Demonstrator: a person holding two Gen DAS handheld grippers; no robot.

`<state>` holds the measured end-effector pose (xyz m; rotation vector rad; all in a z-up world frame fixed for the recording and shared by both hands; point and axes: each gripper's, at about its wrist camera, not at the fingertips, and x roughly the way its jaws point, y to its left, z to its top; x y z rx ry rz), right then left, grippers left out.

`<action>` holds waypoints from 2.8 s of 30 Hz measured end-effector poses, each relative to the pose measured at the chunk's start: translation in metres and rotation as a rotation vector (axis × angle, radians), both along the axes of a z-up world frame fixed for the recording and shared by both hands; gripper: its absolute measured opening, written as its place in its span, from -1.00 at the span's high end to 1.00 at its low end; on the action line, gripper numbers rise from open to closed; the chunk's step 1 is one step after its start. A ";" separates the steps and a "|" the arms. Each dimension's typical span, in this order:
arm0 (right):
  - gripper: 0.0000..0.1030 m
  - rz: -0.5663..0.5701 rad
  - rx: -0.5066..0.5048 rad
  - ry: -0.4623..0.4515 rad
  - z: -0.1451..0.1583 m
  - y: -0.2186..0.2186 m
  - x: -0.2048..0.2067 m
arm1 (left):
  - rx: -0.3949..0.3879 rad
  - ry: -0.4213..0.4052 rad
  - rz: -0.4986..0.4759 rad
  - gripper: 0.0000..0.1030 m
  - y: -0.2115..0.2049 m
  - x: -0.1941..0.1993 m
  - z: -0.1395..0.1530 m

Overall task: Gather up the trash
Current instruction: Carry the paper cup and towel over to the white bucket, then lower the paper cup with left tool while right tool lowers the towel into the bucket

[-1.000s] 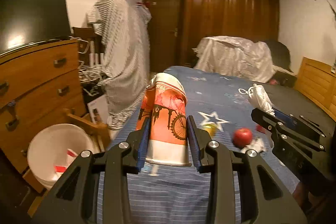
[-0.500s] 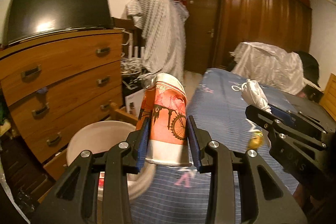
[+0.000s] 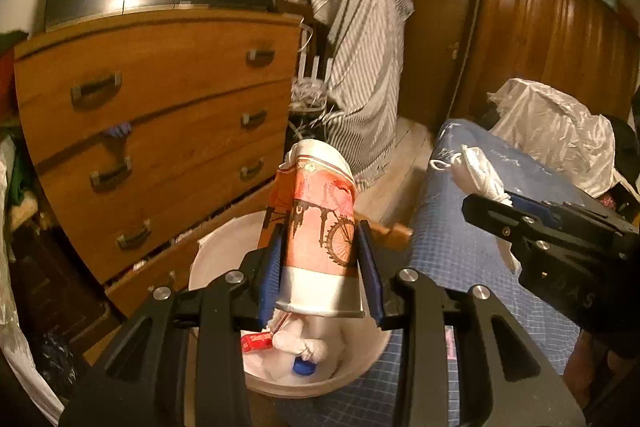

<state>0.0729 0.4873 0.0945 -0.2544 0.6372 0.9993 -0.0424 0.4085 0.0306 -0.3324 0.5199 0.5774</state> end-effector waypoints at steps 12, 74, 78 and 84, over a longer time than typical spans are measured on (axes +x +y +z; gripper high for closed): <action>0.47 0.078 -0.130 0.239 -0.060 0.068 0.049 | -0.148 0.084 0.014 0.34 0.062 0.010 -0.048; -0.14 0.086 -0.122 0.304 -0.085 0.065 0.071 | -0.173 0.156 0.090 -0.19 0.113 0.010 -0.081; -0.15 0.082 -0.118 0.310 -0.086 0.062 0.072 | -0.172 0.158 0.086 -0.19 0.111 0.010 -0.082; -0.15 0.074 -0.099 0.307 -0.083 0.044 0.068 | -0.169 0.157 0.075 -0.19 0.104 0.011 -0.080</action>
